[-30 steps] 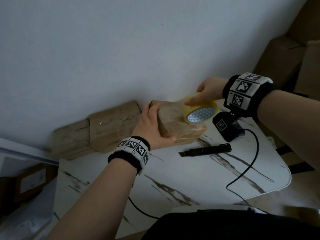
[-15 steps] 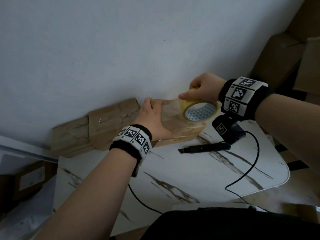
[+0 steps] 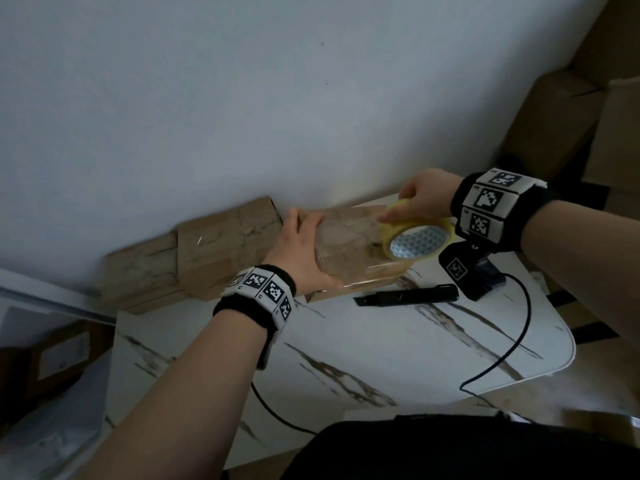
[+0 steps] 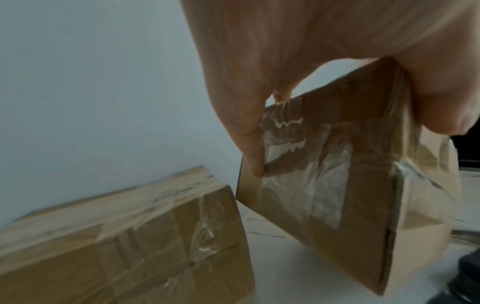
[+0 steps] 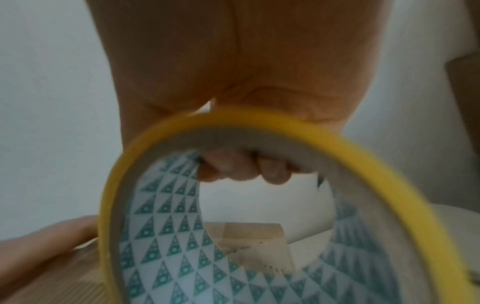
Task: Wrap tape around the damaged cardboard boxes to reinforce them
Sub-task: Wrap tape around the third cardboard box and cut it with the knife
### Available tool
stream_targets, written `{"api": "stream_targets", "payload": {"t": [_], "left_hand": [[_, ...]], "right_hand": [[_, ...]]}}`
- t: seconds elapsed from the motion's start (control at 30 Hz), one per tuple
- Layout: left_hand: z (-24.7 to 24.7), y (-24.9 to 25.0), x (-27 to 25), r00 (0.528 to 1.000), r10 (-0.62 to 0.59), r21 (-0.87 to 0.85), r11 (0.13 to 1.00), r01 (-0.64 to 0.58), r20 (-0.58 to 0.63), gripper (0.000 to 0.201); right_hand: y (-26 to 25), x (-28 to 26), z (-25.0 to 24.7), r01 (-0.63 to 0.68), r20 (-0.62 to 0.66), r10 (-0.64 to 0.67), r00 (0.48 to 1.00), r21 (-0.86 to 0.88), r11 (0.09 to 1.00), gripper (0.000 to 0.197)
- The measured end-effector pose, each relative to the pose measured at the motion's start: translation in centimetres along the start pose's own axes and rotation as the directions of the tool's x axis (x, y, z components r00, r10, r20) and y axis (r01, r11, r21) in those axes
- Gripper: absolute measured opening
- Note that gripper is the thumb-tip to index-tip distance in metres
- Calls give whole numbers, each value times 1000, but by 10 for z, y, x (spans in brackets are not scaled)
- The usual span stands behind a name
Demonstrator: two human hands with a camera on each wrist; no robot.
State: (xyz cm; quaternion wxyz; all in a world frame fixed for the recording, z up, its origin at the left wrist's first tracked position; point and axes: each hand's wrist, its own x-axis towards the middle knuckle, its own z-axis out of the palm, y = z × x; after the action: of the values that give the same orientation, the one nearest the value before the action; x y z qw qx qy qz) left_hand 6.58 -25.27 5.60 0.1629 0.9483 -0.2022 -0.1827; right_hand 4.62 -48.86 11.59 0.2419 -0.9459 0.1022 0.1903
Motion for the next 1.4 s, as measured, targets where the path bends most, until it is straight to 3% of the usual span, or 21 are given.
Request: {"api": "stream_targets", "payload": {"t": [0.1,0.23,0.37,0.53,0.67,1.0,1.17,1.4], "left_hand": [[2,-1,-4,999,-20,18,1000,19,34,118],[12,-6,-5,997,-46,47,998,43,64,118],[20,-4,-4,998,-37,54,998,34,57,116],[31,-4,-2,998,-18,27,999,16,57,116],[36,-7,0,998,-6,7,1000,5,65,115],[37,-11,8,993,-25,33,999,21,118,119],[38,-9,7,990,-41,33,999,37,135,119],[37,-7,6,985,-79,48,996,73,154,119]], "right_hand": [[1,1,3,5,-8,-4,1000,39,999,61],[8,0,7,-20,47,16,999,77,997,50],[13,0,7,-26,24,24,999,74,997,52],[14,0,6,-36,21,37,999,-72,997,58],[21,-6,5,-80,-4,83,997,-308,948,65],[52,1,-2,-110,-14,110,994,-1,994,61],[63,3,11,-157,-18,156,988,-140,978,42],[74,12,25,-169,14,171,985,-92,981,37]]}}
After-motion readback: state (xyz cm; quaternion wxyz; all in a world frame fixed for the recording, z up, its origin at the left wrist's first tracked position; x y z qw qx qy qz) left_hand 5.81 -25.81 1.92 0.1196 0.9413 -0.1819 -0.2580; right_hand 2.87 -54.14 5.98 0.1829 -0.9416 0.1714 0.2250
